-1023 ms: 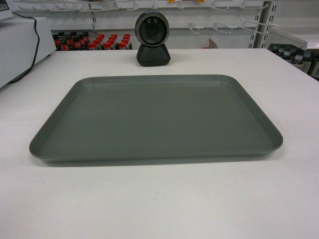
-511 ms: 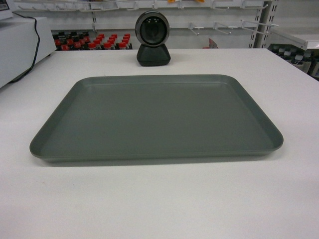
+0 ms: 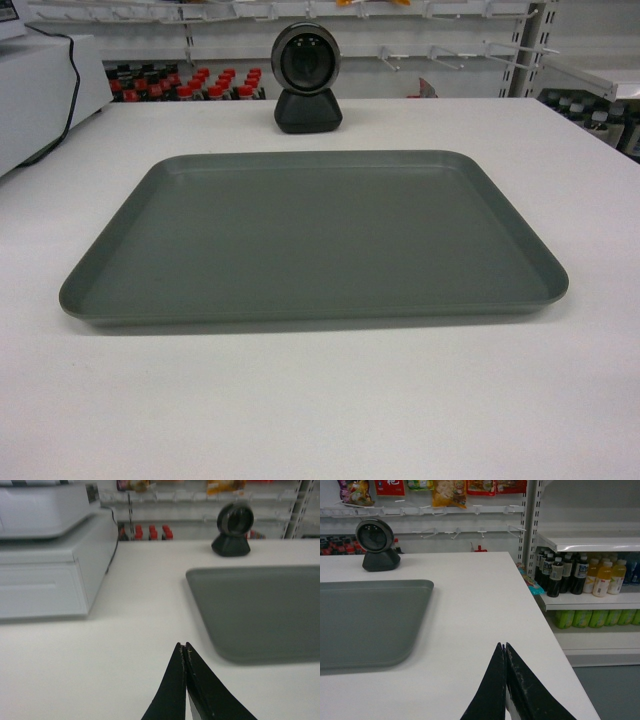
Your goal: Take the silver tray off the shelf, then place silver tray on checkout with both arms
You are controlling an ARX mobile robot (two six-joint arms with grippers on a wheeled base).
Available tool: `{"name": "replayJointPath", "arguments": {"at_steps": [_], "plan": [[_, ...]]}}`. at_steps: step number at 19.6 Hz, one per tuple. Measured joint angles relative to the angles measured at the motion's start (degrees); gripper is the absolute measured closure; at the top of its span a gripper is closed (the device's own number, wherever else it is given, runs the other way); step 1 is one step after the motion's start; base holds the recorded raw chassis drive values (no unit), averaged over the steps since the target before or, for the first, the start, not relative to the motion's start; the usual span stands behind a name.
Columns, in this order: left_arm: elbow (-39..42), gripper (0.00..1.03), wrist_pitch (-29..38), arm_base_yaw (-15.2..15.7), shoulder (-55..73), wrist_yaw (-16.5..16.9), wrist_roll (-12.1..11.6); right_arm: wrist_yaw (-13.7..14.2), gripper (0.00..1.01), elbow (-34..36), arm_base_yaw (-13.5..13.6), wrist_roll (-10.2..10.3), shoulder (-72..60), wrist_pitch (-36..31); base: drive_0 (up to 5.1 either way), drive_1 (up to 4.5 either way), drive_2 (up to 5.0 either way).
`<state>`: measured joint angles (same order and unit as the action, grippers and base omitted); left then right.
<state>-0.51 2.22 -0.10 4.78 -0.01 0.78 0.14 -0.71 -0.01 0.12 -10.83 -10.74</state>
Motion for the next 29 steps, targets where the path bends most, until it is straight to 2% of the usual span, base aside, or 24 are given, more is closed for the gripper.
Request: {"name": "replayJointPath", "arguments": {"at_steps": [1, 2, 3, 4, 5, 10, 11, 12, 14, 17, 18, 19, 20, 21, 22, 29], "plan": [[0.0, 1.01, -3.0, 0.0, -3.7, 0.0, 0.0, 0.0, 0.99, 0.0, 0.0, 0.0, 0.7, 0.6, 0.0, 0.00, 0.0], [-0.3, 1.01, -1.5, 0.0, -4.2, -0.1, 0.0, 0.0, 0.99, 0.0, 0.0, 0.0, 2.1, 2.6, 0.0, 0.00, 0.0], [0.0, 1.01, -2.3, 0.0, -4.2, 0.0, 0.0, -0.2, 0.99, 0.0, 0.0, 0.0, 6.6, 9.4, 0.0, 0.00, 0.0], [0.0, 1.01, -2.8, 0.0, -4.2, -0.3, 0.0, -0.1, 0.99, 0.0, 0.0, 0.0, 9.7, 11.3, 0.0, 0.00, 0.0], [0.0, 1.01, -2.7, 0.0, -4.2, 0.1, 0.0, -0.2, 0.99, -0.1, 0.0, 0.0, 10.5, 9.7, 0.0, 0.00, 0.0], [0.0, 1.01, -2.4, 0.0, -4.2, 0.0, 0.0, -0.1, 0.99, 0.0, 0.0, 0.0, 10.6, 11.0, 0.0, 0.00, 0.0], [0.0, 1.01, -2.4, 0.0, -4.2, 0.0, 0.0, -0.1, 0.91, 0.0, 0.0, 0.0, 10.6, 10.9, 0.0, 0.00, 0.0], [0.0, 0.89, -2.4, 0.0, -4.2, 0.0, 0.0, -0.1, 0.79, 0.0, 0.0, 0.0, 10.6, 10.9, 0.0, 0.00, 0.0], [0.0, 0.71, -2.4, 0.0, -4.2, 0.0, 0.0, -0.1, 0.60, 0.0, 0.0, 0.0, 10.6, 10.9, 0.0, 0.00, 0.0], [0.0, 0.37, -2.4, 0.0, -4.2, 0.0, 0.0, -0.1, 0.25, 0.0, 0.0, 0.0, 10.6, 10.9, 0.0, 0.00, 0.0], [0.0, 0.29, -2.4, 0.0, -4.2, 0.0, 0.0, -0.1, 0.18, 0.0, 0.0, 0.0, 10.6, 10.9, 0.0, 0.00, 0.0], [0.0, 0.19, -2.4, 0.0, -4.2, 0.0, 0.0, -0.1, 0.07, 0.0, 0.0, 0.0, 10.6, 11.0, 0.0, 0.00, 0.0], [0.0, 0.06, -2.4, 0.0, -4.2, 0.0, 0.0, -0.1, 0.01, 0.0, 0.0, 0.0, 10.6, 10.9, 0.0, 0.00, 0.0], [0.0, 0.03, -2.4, 0.0, -4.2, 0.0, 0.0, -0.1, 0.04, 0.0, 0.0, 0.0, 10.6, 10.9, 0.0, 0.00, 0.0], [0.0, 0.06, -2.4, 0.0, -4.2, 0.0, 0.0, -0.1, 0.03, 0.0, 0.0, 0.0, 10.6, 10.9, 0.0, 0.00, 0.0], [0.0, 0.05, -2.4, 0.0, -4.2, 0.0, 0.0, -0.1, 0.03, 0.0, 0.0, 0.0, 10.6, 10.9, 0.0, 0.00, 0.0]]}}
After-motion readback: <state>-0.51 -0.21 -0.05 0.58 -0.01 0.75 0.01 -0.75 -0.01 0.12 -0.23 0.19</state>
